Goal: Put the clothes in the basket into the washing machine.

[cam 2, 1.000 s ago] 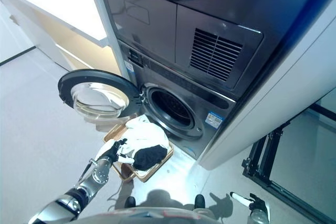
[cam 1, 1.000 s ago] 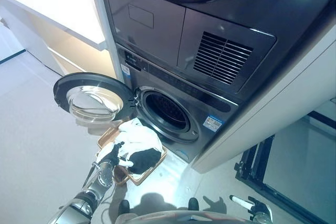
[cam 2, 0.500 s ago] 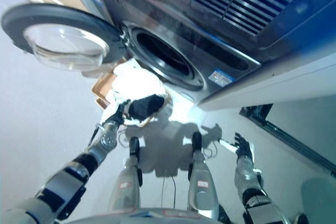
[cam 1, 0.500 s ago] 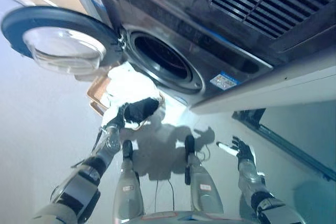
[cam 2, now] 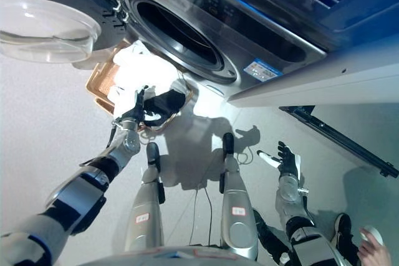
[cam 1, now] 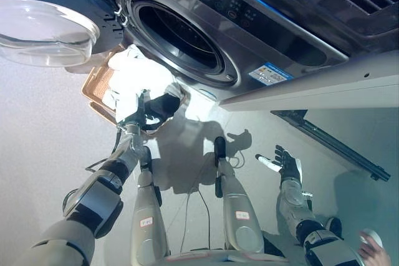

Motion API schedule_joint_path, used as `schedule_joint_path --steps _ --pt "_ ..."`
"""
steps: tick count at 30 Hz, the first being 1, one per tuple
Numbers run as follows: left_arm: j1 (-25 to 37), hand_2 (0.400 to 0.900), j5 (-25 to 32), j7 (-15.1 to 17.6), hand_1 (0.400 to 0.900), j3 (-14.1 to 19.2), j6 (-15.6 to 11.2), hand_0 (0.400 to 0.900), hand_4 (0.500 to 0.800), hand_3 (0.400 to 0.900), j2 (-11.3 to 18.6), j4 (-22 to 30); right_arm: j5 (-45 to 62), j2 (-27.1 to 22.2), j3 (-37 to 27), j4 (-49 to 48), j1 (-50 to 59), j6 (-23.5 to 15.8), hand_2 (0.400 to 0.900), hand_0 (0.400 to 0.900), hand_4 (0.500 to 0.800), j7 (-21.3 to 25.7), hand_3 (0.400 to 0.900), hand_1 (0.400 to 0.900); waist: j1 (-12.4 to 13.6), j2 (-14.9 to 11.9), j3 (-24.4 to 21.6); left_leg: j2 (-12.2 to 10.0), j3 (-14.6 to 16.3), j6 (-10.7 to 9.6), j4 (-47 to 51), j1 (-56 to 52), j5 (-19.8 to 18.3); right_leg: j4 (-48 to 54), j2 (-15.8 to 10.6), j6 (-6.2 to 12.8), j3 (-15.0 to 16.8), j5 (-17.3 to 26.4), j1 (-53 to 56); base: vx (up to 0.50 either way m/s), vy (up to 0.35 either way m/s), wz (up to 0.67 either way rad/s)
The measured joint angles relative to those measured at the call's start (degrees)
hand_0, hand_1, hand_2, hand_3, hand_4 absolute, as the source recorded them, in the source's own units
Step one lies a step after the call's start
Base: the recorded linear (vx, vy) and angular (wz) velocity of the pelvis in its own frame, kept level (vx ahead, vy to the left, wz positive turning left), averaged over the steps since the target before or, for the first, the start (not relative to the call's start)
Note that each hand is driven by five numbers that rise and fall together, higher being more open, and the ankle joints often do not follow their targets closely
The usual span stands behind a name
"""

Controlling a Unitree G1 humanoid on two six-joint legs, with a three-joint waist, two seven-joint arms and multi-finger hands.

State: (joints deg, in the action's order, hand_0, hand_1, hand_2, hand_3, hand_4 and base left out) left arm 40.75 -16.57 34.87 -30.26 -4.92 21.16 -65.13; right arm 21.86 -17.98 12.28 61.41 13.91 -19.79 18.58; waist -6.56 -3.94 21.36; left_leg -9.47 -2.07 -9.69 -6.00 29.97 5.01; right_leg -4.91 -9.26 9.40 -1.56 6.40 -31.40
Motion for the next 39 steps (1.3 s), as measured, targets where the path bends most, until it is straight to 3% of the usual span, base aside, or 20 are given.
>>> schedule_joint_path --steps 5,14,24,32,35,36,37,38,39 --pt "3.0 0.900 -1.5 1.7 0.900 -0.5 1.3 0.900 0.800 0.900 0.1 -2.2 0.1 -1.4 2.1 -5.5 -0.1 -1.2 0.900 0.900 0.800 1.1 0.900 0.900 -0.3 0.0 1.2 0.1 -1.1 0.0 -1.8 3.6 0.0 -2.4 -0.1 -0.16 0.0 -0.6 -3.6 -0.08 -0.045 0.04" --pt "8.8 0.900 -1.5 3.2 0.900 -1.4 2.3 0.900 0.800 0.900 3.5 -2.8 -0.1 -4.8 2.7 -21.9 -0.2 -4.2 0.900 0.900 0.800 2.9 0.900 0.900 -1.7 -0.3 4.4 0.5 -1.4 0.0 -4.7 11.2 0.4 -7.7 -0.1 -0.26 1.4 -1.4 -12.4 -0.07 -0.022 -0.01" --pt "15.2 0.900 -1.5 4.1 0.900 -1.7 2.5 0.900 0.800 0.900 5.7 -3.7 -0.6 -6.7 2.4 -27.8 -0.6 -5.9 0.900 0.900 0.800 5.3 0.900 0.900 -3.3 -0.8 5.9 0.6 -1.9 -0.2 -7.4 19.3 0.7 -11.8 0.0 -0.46 2.4 -1.9 -21.1 -0.06 -0.019 0.04" --pt "20.8 0.900 -1.5 4.7 0.900 -3.2 2.5 0.900 0.800 0.900 8.6 -3.7 -1.1 -8.9 1.1 -37.8 -1.8 -8.1 0.900 0.900 0.800 6.7 0.900 0.900 -4.0 -0.9 6.4 0.7 -3.1 -0.6 -9.1 28.2 1.5 -16.0 0.1 -0.97 2.5 -2.5 -30.7 -0.06 -0.033 0.06" --pt "21.7 0.831 -1.6 5.0 0.831 -3.4 2.5 0.831 0.759 0.831 9.0 -3.7 -2.4 -9.0 -0.1 -40.0 -2.0 -8.4 0.900 0.900 0.800 7.6 0.900 0.900 -4.4 -1.1 6.9 0.8 -3.2 -0.6 -10.0 30.0 1.5 -16.7 0.1 -1.00 2.5 -2.6 -32.5 -0.06 -0.009 -0.06" --pt "22.4 0.720 -1.6 5.5 0.720 -3.9 2.5 0.720 0.692 0.720 9.5 -3.7 -2.8 -9.2 -0.7 -40.9 -2.0 -8.9 0.900 0.900 0.800 7.9 0.900 0.900 -4.6 -1.1 6.8 0.8 -3.5 -0.6 -10.2 31.0 1.5 -17.0 0.1 -0.99 2.5 -2.6 -33.4 -0.07 -0.012 -0.01" --pt "23.0 0.647 -1.6 5.8 0.647 -4.0 2.5 0.647 0.648 0.647 9.9 -3.7 -2.8 -9.4 -0.9 -41.6 -2.0 -9.2 0.900 0.900 0.800 8.1 0.900 0.900 -4.7 -1.1 6.8 0.8 -3.7 -0.6 -10.6 32.0 1.5 -17.2 0.1 -1.00 2.5 -2.6 -34.3 -0.06 -0.012 0.03" --pt "23.8 0.637 -1.6 6.1 0.637 -4.3 2.5 0.637 0.642 0.637 10.2 -3.6 -2.8 -10.0 -1.0 -42.5 -2.1 -9.4 0.900 0.900 0.800 8.7 0.900 0.900 -4.6 -1.1 6.8 0.8 -3.8 -0.7 -10.8 33.1 1.6 -17.3 0.2 -1.00 2.5 -2.6 -35.2 -0.05 -0.013 0.04" --pt "24.7 0.594 -1.6 6.3 0.594 -4.3 2.5 0.594 0.616 0.594 10.5 -3.7 -2.9 -10.3 -1.4 -43.1 -2.1 -9.7 0.900 0.900 0.800 8.7 0.900 0.900 -4.7 -1.1 6.9 0.8 -3.9 -0.8 -10.8 34.0 1.7 -17.3 0.2 -1.01 2.5 -2.6 -36.1 -0.05 -0.013 0.03"
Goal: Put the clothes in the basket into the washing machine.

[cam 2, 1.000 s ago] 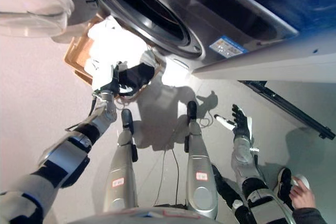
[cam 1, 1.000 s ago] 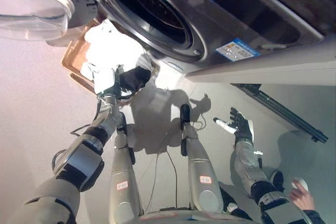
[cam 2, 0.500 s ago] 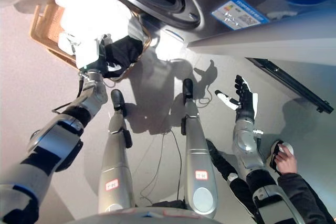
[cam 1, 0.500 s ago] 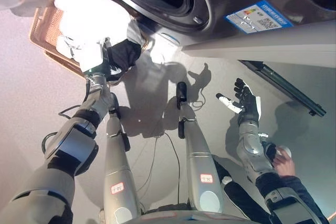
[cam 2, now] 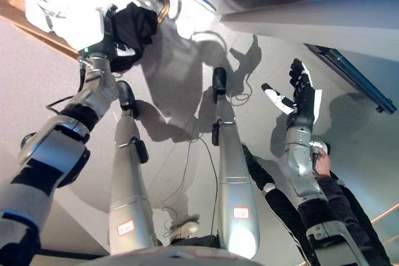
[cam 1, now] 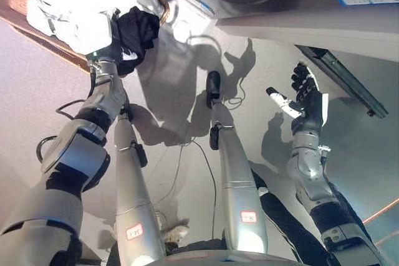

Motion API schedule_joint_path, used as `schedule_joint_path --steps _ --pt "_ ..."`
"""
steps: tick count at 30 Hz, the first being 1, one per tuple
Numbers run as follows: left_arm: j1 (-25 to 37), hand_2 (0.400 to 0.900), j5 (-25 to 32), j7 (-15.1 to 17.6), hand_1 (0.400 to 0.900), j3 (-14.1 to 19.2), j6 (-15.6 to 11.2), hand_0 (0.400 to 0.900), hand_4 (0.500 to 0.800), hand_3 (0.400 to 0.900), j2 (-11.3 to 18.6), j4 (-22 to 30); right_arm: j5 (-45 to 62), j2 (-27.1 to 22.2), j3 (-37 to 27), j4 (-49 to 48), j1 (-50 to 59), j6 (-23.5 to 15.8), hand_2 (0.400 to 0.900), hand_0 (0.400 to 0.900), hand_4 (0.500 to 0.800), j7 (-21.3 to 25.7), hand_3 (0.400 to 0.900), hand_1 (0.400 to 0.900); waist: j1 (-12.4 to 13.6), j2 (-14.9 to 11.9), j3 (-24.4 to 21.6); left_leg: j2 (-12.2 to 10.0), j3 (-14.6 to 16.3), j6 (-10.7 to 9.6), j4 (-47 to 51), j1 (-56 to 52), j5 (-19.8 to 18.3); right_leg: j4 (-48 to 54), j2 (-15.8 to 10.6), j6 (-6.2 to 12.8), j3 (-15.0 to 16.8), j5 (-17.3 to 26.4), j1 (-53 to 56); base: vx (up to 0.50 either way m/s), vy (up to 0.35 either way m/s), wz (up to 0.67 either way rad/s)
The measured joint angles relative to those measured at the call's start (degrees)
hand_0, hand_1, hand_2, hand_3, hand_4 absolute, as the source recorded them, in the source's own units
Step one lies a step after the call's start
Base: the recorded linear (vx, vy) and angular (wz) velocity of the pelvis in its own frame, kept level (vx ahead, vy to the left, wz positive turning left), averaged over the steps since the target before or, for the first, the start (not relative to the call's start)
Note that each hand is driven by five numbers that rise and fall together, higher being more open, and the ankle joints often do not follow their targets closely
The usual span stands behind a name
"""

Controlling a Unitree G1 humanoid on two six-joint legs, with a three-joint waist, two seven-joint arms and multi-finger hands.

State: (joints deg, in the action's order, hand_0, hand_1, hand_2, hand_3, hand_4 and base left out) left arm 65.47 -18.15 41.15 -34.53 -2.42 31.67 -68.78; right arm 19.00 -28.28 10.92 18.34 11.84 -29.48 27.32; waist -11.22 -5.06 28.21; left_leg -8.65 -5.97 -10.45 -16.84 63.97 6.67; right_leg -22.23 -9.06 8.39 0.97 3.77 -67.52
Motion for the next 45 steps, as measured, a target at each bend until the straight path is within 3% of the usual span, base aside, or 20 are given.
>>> schedule_joint_path --steps 1,9,17,22,25,29,34,41,45 --pt "0.9 0.400 0.0 0.3 0.400 0.0 0.0 0.400 0.500 0.400 0.3 0.0 0.0 0.0 -0.8 -1.0 -0.2 -0.1 0.900 0.900 0.800 0.0 0.900 0.900 0.0 0.0 0.0 0.0 -0.1 0.0 -0.2 1.0 0.1 -0.2 0.0 0.00 0.0 0.0 -0.9 -0.05 -0.004 0.00" --pt "7.0 0.400 0.0 1.2 0.400 0.0 0.0 0.400 0.500 0.400 3.0 0.0 -1.2 -0.1 -1.9 -4.5 0.0 -1.0 0.900 0.900 0.800 1.1 0.900 0.900 -0.4 0.0 0.0 0.3 -0.7 -0.1 -1.8 5.5 0.0 -0.8 -0.1 0.00 0.0 0.0 -4.7 -0.02 0.001 0.00" --pt "6.4 0.400 2.8 0.7 0.400 0.8 -1.6 0.400 0.500 0.400 2.7 0.0 -2.2 0.6 -1.8 -3.9 0.1 -1.4 0.900 0.900 0.800 1.2 0.900 0.900 -0.5 0.0 0.0 0.5 -0.5 -0.1 -2.2 5.1 0.0 -1.0 -0.2 0.01 0.4 0.0 -4.4 0.02 0.007 -0.05" --pt "0.0 0.400 12.5 -2.2 0.400 6.8 -4.5 0.400 0.500 0.400 0.9 2.5 -2.1 2.6 -1.3 1.7 0.2 -1.3 0.900 0.900 0.800 1.2 0.900 0.900 -0.4 0.0 0.0 0.6 1.5 0.2 -1.8 -0.3 -0.7 -0.7 -0.3 0.04 2.2 0.0 -0.2 0.05 0.030 -0.07" --pt "-4.5 0.400 19.8 -4.4 0.400 9.9 -6.4 0.400 0.500 0.400 0.0 6.6 -2.0 3.9 -1.2 7.0 0.4 -1.0 0.900 0.900 0.800 1.1 0.900 0.900 0.2 0.0 0.0 0.6 2.7 0.5 -0.6 -4.1 -0.8 -0.1 -0.2 0.13 3.1 0.0 2.6 0.06 0.007 -0.01" --pt "-8.2 0.400 34.3 -8.4 0.400 13.6 -8.4 0.400 0.500 0.400 -2.7 11.1 0.9 6.5 -1.2 14.0 1.5 1.1 0.900 0.900 0.800 -0.1 0.900 0.900 1.2 0.1 0.1 0.6 3.6 0.5 2.5 -9.9 -0.2 1.3 -0.4 0.14 3.5 0.0 7.1 0.05 -0.002 -0.02" --pt "-9.1 0.400 48.2 -12.9 0.400 14.7 -11.4 0.400 0.500 0.400 -4.9 12.6 2.6 7.2 -1.1 16.0 1.9 2.9 0.900 0.900 0.800 -1.9 0.900 0.900 2.4 0.2 0.1 0.7 4.5 0.6 5.9 -15.8 0.8 3.4 -0.6 0.53 3.6 0.2 12.1 0.05 -0.002 -0.06" --pt "-6.4 0.400 66.9 -18.0 0.400 16.4 -11.9 0.400 0.500 0.400 -7.7 14.0 3.9 7.1 -1.2 16.6 2.5 4.3 0.900 0.900 0.800 -3.0 0.900 0.900 3.0 1.1 0.1 0.9 5.0 0.9 9.4 -20.8 1.8 7.0 -0.9 1.11 3.3 1.5 17.2 0.06 -0.006 -0.04" --pt "-2.3 0.400 74.9 -18.7 0.400 16.6 -12.0 0.400 0.500 0.400 -8.6 14.0 4.7 7.1 -1.1 17.0 2.5 5.0 0.900 0.900 0.800 -4.1 0.900 0.900 2.9 1.8 0.2 1.0 5.2 1.0 10.8 -22.8 2.2 8.4 -1.1 1.30 3.2 1.9 19.1 0.07 -0.015 -0.05"
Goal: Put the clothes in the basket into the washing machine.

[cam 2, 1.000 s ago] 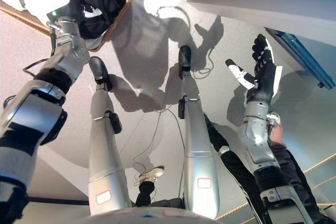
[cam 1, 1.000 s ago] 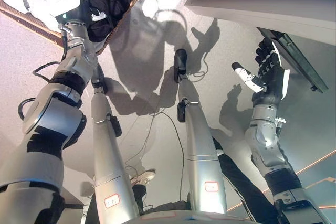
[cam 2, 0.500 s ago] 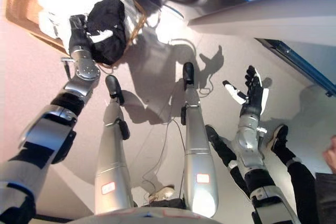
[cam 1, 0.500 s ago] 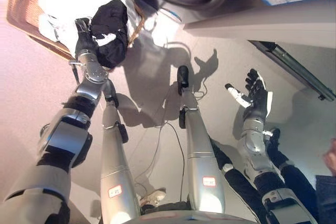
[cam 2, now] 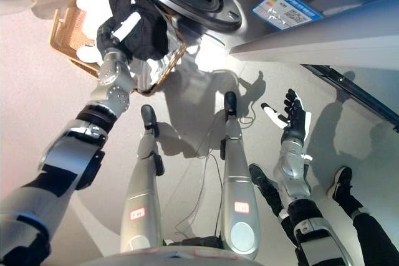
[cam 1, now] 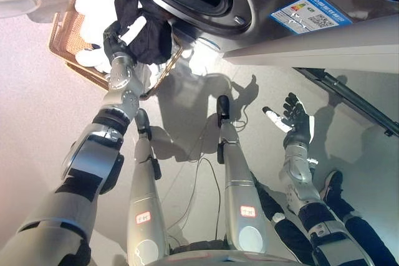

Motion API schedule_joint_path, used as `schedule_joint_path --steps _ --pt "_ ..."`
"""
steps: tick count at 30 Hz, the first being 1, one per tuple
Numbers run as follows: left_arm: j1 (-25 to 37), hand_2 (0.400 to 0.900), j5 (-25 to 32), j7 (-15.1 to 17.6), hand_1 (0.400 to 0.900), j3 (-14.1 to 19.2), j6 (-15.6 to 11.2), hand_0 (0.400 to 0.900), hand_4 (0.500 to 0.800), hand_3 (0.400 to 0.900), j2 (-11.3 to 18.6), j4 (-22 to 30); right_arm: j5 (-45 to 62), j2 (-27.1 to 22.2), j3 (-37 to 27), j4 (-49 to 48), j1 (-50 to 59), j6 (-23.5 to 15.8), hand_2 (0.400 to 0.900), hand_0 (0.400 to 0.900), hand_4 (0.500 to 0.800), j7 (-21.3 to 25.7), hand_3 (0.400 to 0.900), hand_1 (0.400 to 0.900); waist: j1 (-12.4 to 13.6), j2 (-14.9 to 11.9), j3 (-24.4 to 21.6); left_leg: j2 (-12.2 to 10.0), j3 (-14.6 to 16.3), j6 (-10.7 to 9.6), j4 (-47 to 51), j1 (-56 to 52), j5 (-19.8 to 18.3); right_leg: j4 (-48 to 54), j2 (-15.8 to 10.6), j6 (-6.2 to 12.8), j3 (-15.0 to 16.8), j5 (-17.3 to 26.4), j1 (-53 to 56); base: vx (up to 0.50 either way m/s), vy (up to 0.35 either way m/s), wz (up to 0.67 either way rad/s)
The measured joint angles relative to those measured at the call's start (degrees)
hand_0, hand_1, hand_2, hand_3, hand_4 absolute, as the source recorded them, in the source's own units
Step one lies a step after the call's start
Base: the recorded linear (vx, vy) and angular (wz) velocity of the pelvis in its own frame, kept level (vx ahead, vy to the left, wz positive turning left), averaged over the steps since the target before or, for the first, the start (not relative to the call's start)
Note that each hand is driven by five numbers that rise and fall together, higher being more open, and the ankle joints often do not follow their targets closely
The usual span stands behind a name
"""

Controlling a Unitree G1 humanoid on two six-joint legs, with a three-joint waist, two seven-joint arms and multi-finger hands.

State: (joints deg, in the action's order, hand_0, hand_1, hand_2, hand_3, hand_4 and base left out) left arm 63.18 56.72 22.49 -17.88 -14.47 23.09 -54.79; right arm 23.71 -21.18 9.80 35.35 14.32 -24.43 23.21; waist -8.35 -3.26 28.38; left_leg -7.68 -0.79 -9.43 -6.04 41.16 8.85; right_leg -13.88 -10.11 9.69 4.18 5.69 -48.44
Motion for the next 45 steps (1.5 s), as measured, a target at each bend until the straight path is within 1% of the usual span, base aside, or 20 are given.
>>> schedule_joint_path --steps 2,4,7,10,12,14,19,20,21,22,23,24,29,33,35,36,37,39,43,45 --pt "1.9 0.400 2.6 -0.8 0.400 0.2 -0.8 0.400 0.500 0.400 -0.4 0.0 0.5 0.0 0.0 0.0 -0.1 0.6 0.900 0.900 0.800 -0.1 0.900 0.900 -0.1 0.5 -0.1 0.0 0.2 0.0 0.6 -1.0 0.2 0.6 0.0 0.06 0.0 0.2 1.0 0.07 -0.001 -0.08" --pt "4.5 0.400 4.9 -1.2 0.400 0.3 -1.0 0.400 0.500 0.400 -0.5 0.0 1.1 -0.1 0.0 0.0 -0.2 0.7 0.900 0.900 0.800 -0.5 0.900 0.900 -0.2 0.8 -0.2 0.0 0.3 0.1 0.9 -2.0 0.2 1.2 0.0 0.12 0.0 0.4 2.0 0.06 0.010 -0.11" --pt "8.5 0.400 7.0 -2.2 0.400 0.5 -2.3 0.400 0.500 0.400 -0.4 0.0 1.1 -0.1 0.0 -0.2 -0.3 0.8 0.900 0.900 0.800 -1.0 0.900 0.900 -0.7 1.3 -0.3 0.0 0.6 0.2 1.8 -3.4 0.4 2.7 0.0 0.19 0.1 1.1 3.6 0.06 0.009 -0.09" --pt "11.1 0.400 9.5 -3.3 0.400 1.3 -4.0 0.400 0.500 0.400 -0.9 0.2 1.5 -0.2 -0.2 -0.3 -0.5 1.0 0.900 0.900 0.800 -1.0 0.900 0.900 -1.4 2.4 -0.9 0.0 0.9 0.3 2.7 -3.7 0.7 4.3 0.0 0.30 0.2 1.8 4.1 0.06 -0.007 -0.09" --pt "11.3 0.400 11.0 -3.7 0.400 2.4 -4.5 0.400 0.500 0.400 -1.5 1.5 2.1 -0.2 -0.2 -0.5 -0.6 1.4 0.900 0.900 0.800 -1.1 0.900 0.900 -1.6 2.6 -1.0 -0.2 1.6 0.2 3.4 -4.5 0.8 5.0 0.2 0.28 0.6 2.2 4.6 0.05 0.001 -0.12" --pt "11.3 0.400 12.4 -3.7 0.400 2.6 -4.6 0.400 0.500 0.400 -2.5 1.6 2.1 -0.3 -0.3 -1.0 -1.2 1.7 0.900 0.900 0.800 -1.1 0.900 0.900 -1.6 2.8 -1.1 -0.3 2.3 0.2 4.4 -5.8 0.9 5.1 0.3 0.29 1.0 2.2 5.1 0.03 0.006 -0.15" --pt "11.4 0.400 14.3 -3.9 0.400 2.5 -5.8 0.400 0.500 0.400 -2.4 2.9 2.1 -0.5 -0.3 -5.0 -1.6 2.0 0.900 0.900 0.800 -1.3 0.900 0.900 -2.8 2.9 -1.2 -0.4 3.0 0.2 4.5 -4.7 0.9 5.6 0.5 0.26 1.8 2.5 3.6 0.00 0.001 -0.10" --pt "11.4 0.504 14.3 -4.2 0.504 2.5 -5.8 0.504 0.562 0.504 -2.2 2.9 2.0 -0.6 -0.3 -5.6 -1.8 2.0 0.900 0.900 0.800 -1.4 0.900 0.900 -3.1 2.9 -1.2 -0.4 3.1 0.2 4.6 -4.4 0.9 5.9 0.5 0.29 1.8 2.7 3.3 0.00 0.000 0.00" --pt "11.5 0.582 14.3 -4.3 0.582 2.4 -5.8 0.582 0.609 0.582 -2.3 2.8 2.0 -0.7 -0.4 -6.3 -2.1 2.1 0.900 0.900 0.800 -1.4 0.900 0.900 -3.2 2.9 -1.2 -0.4 3.3 0.2 4.6 -4.1 0.9 5.9 0.5 0.29 2.0 2.8 2.8 0.00 0.000 0.00" --pt "11.6 0.808 14.3 -4.3 0.808 2.4 -5.8 0.808 0.745 0.808 -2.3 2.8 2.0 -0.8 -0.4 -6.6 -2.3 2.1 0.900 0.900 0.800 -1.4 0.900 0.900 -3.3 2.9 -1.2 -0.4 3.4 0.2 4.6 -3.8 0.9 6.0 0.6 0.33 2.1 2.9 2.5 0.00 0.000 0.00" --pt "11.6 0.843 14.2 -4.4 0.843 2.3 -5.7 0.843 0.766 0.843 -2.3 2.8 1.9 -0.9 -0.4 -6.6 -2.5 2.2 0.900 0.900 0.800 -1.5 0.900 0.900 -3.6 2.9 -1.2 -0.4 3.4 0.2 4.7 -3.6 0.9 6.0 0.6 0.33 2.1 2.9 2.2 0.00 0.000 0.00" --pt "11.5 0.900 14.2 -4.4 0.900 2.1 -5.6 0.900 0.800 0.900 -2.4 2.8 1.9 -0.9 -0.4 -6.6 -2.8 2.3 0.900 0.900 0.800 -1.5 0.900 0.900 -3.8 2.9 -1.2 -0.4 3.5 0.2 4.7 -3.4 0.9 6.0 0.6 0.33 2.1 2.9 2.1 0.00 0.000 0.00" --pt "11.5 0.900 14.0 -6.6 0.900 1.8 -4.4 0.900 0.800 0.900 -2.6 2.8 2.0 -0.9 -1.1 -6.7 -5.2 2.4 0.900 0.900 0.800 -2.2 0.900 0.900 -3.8 2.9 -1.2 -0.4 3.5 0.2 4.8 -3.4 0.9 5.9 0.6 0.33 2.1 2.9 2.0 0.00 0.000 0.00" --pt "11.6 0.900 12.2 -6.6 0.900 1.3 -4.1 0.900 0.800 0.900 -2.0 1.7 2.0 -1.0 -1.2 -6.7 -5.7 2.5 0.900 0.900 0.800 -2.5 0.900 0.900 -3.7 2.9 -1.2 -0.4 3.5 0.2 4.3 -3.5 0.9 5.8 0.6 0.21 2.1 3.1 2.1 -0.02 -0.016 0.05" --pt "11.6 0.900 9.4 -6.3 0.900 1.1 -4.0 0.900 0.800 0.900 -1.8 0.9 2.0 -1.0 -1.2 -6.7 -5.7 2.5 0.900 0.900 0.800 -2.6 0.900 0.900 -3.6 2.9 -1.2 -0.4 3.4 0.2 4.3 -3.6 1.1 5.8 0.6 0.18 2.1 3.2 2.2 -0.03 -0.004 0.05" --pt "12.2 0.900 6.1 -5.8 0.900 -0.3 -3.7 0.900 0.800 0.900 -1.3 -0.7 2.0 -1.2 -1.1 -6.7 -5.7 2.5 0.900 0.900 0.800 -2.6 0.900 0.900 -3.4 3.0 -1.2 -0.4 3.4 0.2 4.3 -3.6 1.2 5.8 0.6 0.17 2.1 3.3 2.3 -0.03 0.009 0.03" --pt "12.3 0.900 3.7 -5.2 0.900 -0.8 -3.1 0.900 0.800 0.900 -0.9 -1.2 2.0 -1.3 -1.1 -6.7 -5.7 2.5 0.900 0.900 0.800 -2.6 0.900 0.900 -3.3 3.1 -1.2 -0.4 3.3 0.2 4.3 -3.6 1.2 5.8 0.6 0.15 2.0 3.3 2.3 -0.02 0.000 0.04" --pt "12.6 0.900 -1.6 -4.0 0.900 -2.6 -3.0 0.900 0.800 0.900 -0.2 -2.4 2.0 -1.9 -1.1 -6.5 -5.7 2.5 0.900 0.900 0.800 -2.7 0.900 0.900 -2.8 3.4 -1.4 -0.4 3.2 0.2 4.2 -3.6 1.3 5.8 0.6 0.10 2.0 3.4 2.4 -0.02 -0.002 0.04" --pt "12.6 0.900 -9.7 -2.1 0.900 -2.8 -2.0 0.900 0.800 0.900 0.5 -2.8 2.0 -2.8 -1.2 -6.3 -5.6 2.4 0.900 0.900 0.800 -3.2 0.900 0.900 -2.2 3.8 -1.6 -0.4 2.9 0.2 4.2 -3.6 1.4 5.8 0.6 0.07 1.8 3.4 2.6 -0.01 -0.005 0.07" --pt "12.6 0.900 -12.1 -1.7 0.900 -3.5 -2.0 0.900 0.800 0.900 0.5 -2.7 2.0 -2.9 -1.2 -6.2 -5.6 2.4 0.900 0.900 0.800 -3.4 0.900 0.900 -2.1 3.8 -1.6 -0.4 2.6 0.2 4.0 -3.7 1.4 5.8 0.5 0.07 1.5 3.4 3.0 0.00 0.007 0.12"
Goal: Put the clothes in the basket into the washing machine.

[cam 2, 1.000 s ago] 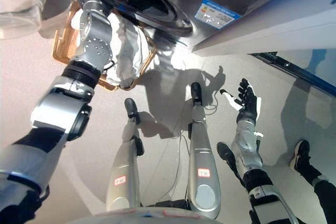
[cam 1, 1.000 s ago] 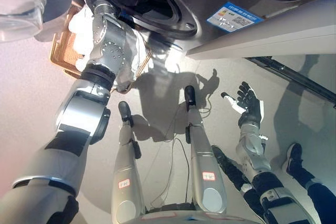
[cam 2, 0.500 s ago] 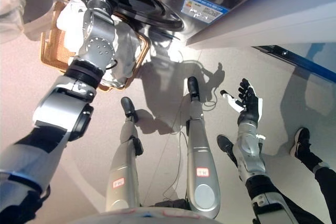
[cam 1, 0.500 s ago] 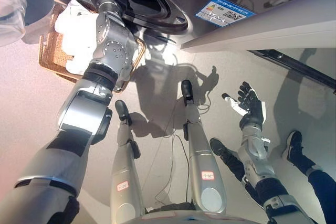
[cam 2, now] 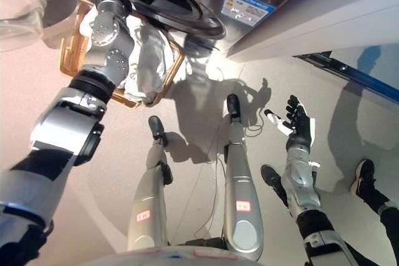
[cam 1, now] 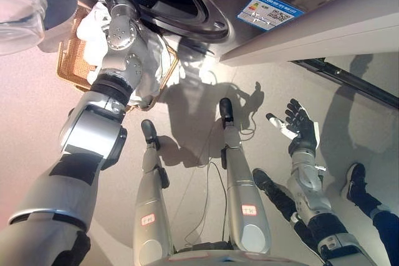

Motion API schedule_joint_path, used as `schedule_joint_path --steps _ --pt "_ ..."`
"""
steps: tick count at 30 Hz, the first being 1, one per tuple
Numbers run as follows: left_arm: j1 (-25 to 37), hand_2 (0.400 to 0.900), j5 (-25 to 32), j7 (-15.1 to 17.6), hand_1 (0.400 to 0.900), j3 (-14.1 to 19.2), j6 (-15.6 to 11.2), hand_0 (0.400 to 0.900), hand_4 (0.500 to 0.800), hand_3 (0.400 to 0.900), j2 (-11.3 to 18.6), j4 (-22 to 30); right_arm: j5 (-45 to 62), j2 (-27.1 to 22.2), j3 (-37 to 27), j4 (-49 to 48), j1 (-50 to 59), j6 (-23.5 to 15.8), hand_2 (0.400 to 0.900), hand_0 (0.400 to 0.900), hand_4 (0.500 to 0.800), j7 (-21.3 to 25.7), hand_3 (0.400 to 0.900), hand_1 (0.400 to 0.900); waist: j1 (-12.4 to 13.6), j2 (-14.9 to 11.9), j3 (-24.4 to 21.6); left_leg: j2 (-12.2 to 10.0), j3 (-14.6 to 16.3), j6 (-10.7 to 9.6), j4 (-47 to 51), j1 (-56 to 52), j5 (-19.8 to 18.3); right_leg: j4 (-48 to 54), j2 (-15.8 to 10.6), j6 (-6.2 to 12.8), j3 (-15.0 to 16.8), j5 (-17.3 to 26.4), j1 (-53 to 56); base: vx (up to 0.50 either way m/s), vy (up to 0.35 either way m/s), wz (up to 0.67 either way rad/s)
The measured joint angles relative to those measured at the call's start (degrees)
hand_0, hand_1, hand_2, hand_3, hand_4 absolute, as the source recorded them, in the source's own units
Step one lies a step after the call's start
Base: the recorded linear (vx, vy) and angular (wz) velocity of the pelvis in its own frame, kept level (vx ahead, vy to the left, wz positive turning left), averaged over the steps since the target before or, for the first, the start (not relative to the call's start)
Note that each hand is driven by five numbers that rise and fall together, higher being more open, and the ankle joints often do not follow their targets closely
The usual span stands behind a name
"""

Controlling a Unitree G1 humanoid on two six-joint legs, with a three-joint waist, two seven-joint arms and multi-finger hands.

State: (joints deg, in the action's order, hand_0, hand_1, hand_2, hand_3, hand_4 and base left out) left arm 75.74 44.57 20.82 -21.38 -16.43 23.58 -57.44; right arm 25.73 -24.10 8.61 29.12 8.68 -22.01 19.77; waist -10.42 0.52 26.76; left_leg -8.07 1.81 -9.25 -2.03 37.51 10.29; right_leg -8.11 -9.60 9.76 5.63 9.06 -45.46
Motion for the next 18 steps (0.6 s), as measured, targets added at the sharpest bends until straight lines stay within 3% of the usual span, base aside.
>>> schedule_joint_path --steps 6,18 --pt "-4.1 0.900 -1.4 -0.2 0.900 -0.3 0.0 0.900 0.800 0.900 -0.4 4.0 0.0 0.0 0.2 3.3 1.9 -0.1 0.900 0.900 0.800 -0.3 0.900 0.900 0.9 0.2 -0.1 0.1 -1.4 0.0 -0.5 -1.7 0.0 0.0 -0.2 0.13 -1.3 -0.2 2.9 0.02 0.027 0.14" --pt "-28.1 0.900 -2.7 -3.1 0.900 0.9 -0.2 0.900 0.800 0.900 -2.0 13.7 0.1 0.2 0.1 10.5 4.8 1.7 0.900 0.900 0.800 -0.6 0.900 0.900 4.0 1.6 -2.6 0.2 -3.4 0.6 0.1 -10.9 -1.3 1.4 -0.8 -0.15 -3.7 -2.4 14.0 0.07 0.053 0.07"
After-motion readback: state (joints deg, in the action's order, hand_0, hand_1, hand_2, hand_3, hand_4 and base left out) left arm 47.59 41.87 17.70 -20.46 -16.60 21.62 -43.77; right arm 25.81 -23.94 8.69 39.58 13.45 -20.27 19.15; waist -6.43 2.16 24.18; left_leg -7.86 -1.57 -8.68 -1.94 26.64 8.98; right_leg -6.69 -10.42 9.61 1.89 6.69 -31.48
